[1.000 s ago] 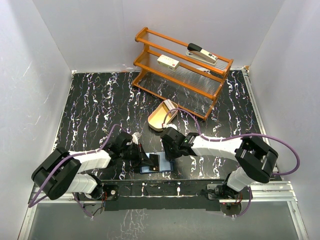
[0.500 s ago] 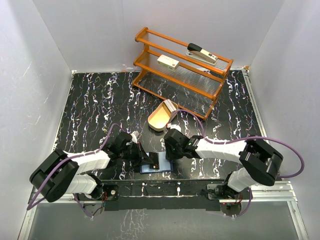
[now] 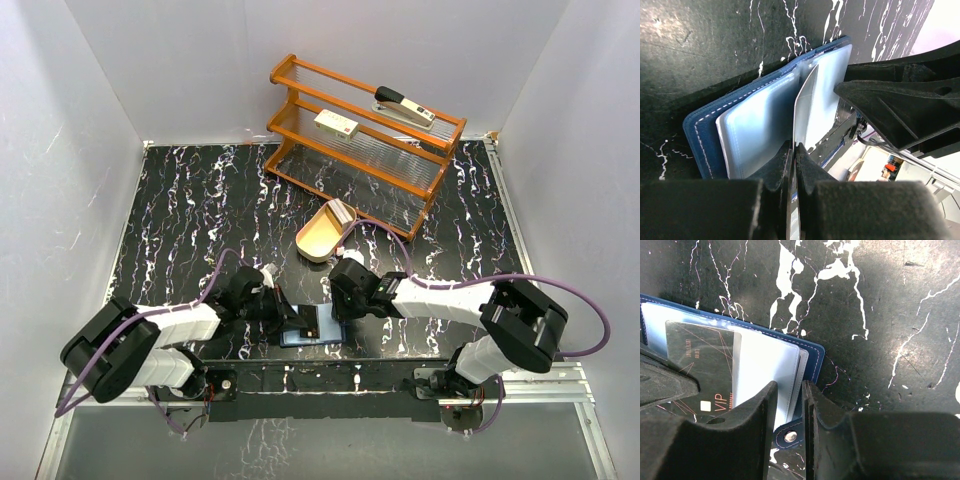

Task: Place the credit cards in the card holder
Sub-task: Insert the credit card into the card holder.

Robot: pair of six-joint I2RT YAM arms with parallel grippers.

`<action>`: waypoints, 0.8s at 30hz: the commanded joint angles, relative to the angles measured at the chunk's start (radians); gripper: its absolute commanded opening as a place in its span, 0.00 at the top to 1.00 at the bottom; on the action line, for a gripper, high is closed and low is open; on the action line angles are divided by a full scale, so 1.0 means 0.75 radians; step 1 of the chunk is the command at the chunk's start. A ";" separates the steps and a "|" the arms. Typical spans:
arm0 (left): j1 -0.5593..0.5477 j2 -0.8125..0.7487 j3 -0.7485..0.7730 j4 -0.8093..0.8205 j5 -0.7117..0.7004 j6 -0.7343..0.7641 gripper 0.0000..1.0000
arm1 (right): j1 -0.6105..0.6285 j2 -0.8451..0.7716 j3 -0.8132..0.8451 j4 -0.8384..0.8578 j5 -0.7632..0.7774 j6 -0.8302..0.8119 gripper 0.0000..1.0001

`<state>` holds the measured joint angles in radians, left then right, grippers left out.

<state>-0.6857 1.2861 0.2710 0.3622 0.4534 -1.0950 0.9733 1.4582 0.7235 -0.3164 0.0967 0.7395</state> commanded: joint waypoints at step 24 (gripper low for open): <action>-0.059 -0.138 0.159 -0.481 -0.237 0.040 0.50 | 0.007 -0.207 -0.026 -0.076 -0.009 0.038 0.68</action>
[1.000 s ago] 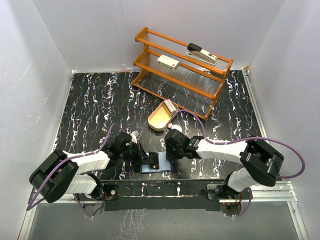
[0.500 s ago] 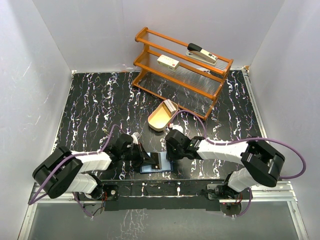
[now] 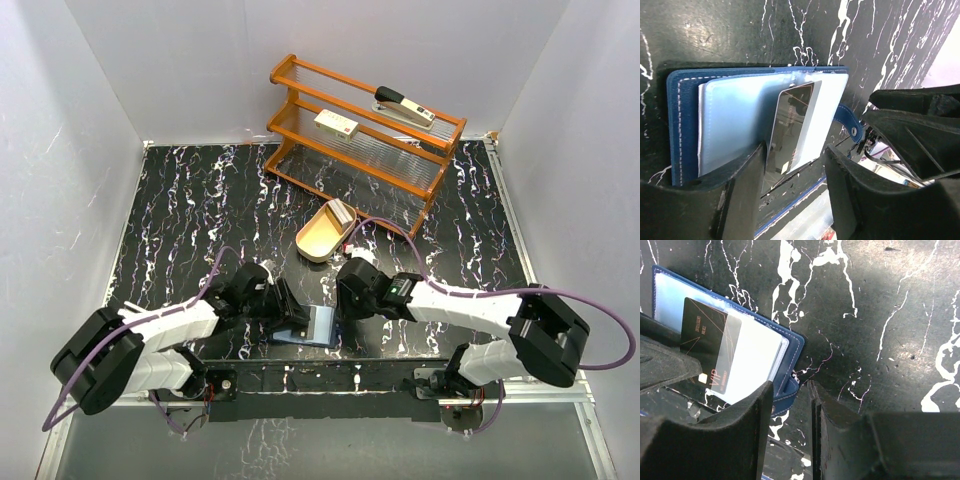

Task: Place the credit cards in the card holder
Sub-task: Insert the credit card into the card holder.

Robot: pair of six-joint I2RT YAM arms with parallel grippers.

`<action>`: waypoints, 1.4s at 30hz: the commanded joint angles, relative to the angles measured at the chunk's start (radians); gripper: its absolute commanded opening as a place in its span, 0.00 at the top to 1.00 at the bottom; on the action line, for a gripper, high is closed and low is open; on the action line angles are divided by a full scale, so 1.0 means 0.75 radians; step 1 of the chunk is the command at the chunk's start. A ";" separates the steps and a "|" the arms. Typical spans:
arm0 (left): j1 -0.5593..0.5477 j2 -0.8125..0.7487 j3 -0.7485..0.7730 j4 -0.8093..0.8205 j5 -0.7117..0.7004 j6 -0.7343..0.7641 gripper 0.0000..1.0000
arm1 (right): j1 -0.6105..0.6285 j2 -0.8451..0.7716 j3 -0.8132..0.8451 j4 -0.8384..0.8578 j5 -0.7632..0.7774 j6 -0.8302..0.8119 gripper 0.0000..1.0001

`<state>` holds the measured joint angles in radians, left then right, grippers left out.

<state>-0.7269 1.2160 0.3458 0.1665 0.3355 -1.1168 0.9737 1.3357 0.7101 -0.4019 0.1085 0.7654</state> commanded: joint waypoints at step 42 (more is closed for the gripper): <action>-0.006 -0.030 0.147 -0.321 -0.032 0.265 0.41 | 0.134 0.113 0.050 0.082 -0.026 0.224 0.53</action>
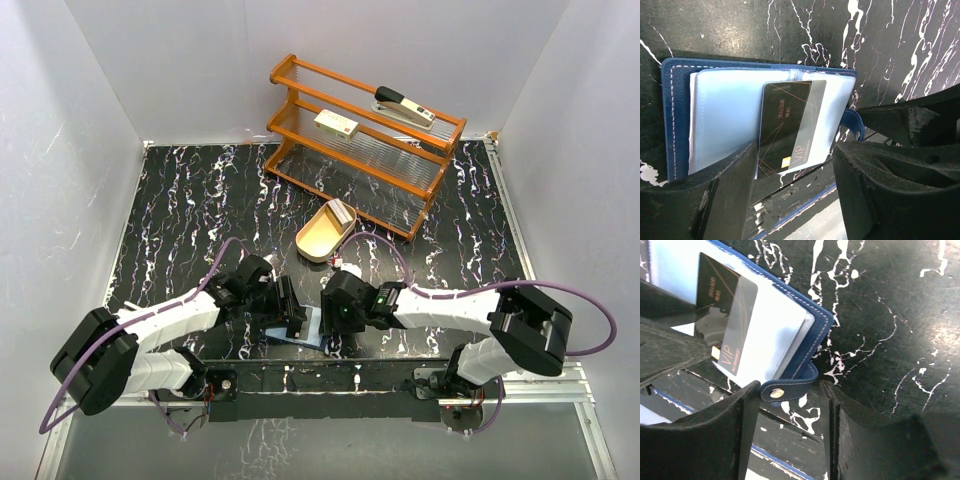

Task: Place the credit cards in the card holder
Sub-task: Insert the credit card into the card holder.

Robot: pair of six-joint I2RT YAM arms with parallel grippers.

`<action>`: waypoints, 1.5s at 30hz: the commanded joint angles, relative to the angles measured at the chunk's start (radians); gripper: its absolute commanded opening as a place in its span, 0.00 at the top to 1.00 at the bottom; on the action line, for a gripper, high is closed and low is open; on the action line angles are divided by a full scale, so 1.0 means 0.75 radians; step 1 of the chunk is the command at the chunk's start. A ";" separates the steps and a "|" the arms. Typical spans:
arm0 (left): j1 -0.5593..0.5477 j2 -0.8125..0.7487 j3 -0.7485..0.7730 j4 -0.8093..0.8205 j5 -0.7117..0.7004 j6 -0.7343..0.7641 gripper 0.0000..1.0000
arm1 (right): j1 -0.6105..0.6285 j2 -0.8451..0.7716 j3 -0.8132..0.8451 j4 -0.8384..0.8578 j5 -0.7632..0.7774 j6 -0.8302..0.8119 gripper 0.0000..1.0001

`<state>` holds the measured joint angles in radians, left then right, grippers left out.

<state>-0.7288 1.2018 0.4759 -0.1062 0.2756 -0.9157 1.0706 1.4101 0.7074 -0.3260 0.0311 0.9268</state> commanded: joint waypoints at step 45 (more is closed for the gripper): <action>0.037 -0.188 -0.078 0.034 -0.038 -0.012 0.41 | -0.047 -0.152 0.191 -0.173 0.406 -0.285 0.52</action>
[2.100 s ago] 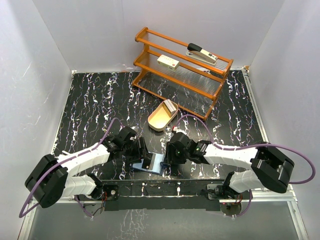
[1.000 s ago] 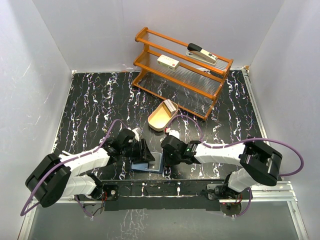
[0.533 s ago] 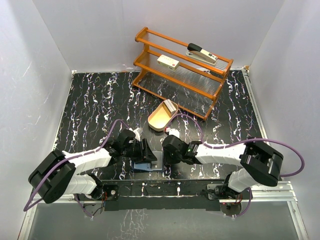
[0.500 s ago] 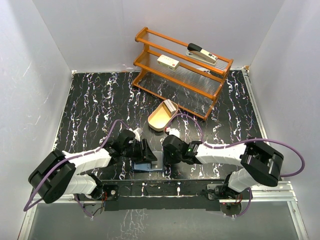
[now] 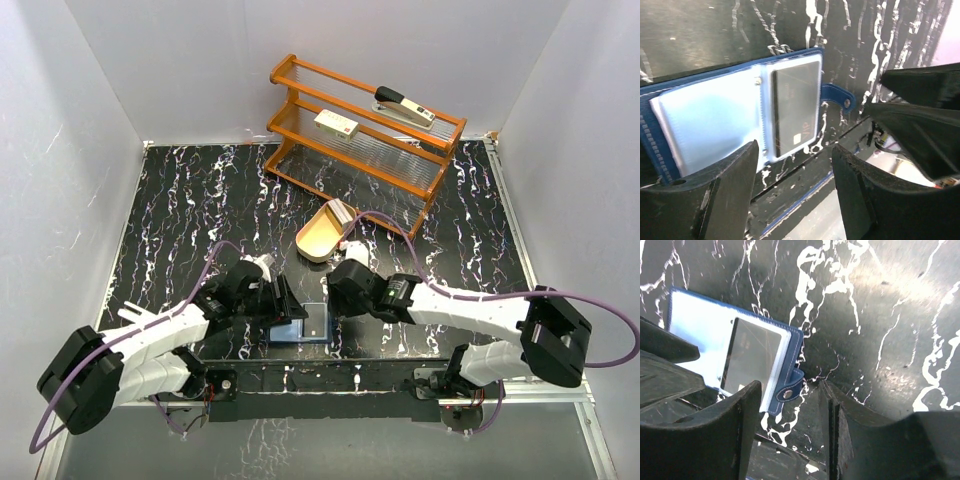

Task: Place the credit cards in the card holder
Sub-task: Insert the credit card into the card holder, then pick up the credit card from the storage box.

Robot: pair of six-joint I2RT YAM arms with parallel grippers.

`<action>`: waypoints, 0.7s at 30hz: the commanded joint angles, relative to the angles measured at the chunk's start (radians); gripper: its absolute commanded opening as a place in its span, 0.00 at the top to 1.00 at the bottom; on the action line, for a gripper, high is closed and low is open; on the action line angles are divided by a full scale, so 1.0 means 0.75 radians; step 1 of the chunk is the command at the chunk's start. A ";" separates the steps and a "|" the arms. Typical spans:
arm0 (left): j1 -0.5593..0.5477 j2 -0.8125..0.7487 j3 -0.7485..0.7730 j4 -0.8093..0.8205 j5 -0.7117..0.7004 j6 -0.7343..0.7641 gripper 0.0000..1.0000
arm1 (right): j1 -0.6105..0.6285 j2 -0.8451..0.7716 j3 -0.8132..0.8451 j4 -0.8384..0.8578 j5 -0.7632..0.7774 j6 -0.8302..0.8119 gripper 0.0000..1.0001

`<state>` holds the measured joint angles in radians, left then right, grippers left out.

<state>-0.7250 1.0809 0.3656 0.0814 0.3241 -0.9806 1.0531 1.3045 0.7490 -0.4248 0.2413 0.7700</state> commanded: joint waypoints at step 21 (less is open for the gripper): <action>0.217 -0.182 0.053 -0.559 -0.198 0.131 0.39 | -0.326 0.665 0.977 -0.259 0.460 -0.619 0.41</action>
<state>-0.5701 0.9379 0.3897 -0.2890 0.2012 -0.9047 0.8371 1.7412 1.3907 -0.6067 0.4953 0.4026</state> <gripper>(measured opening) 0.609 0.590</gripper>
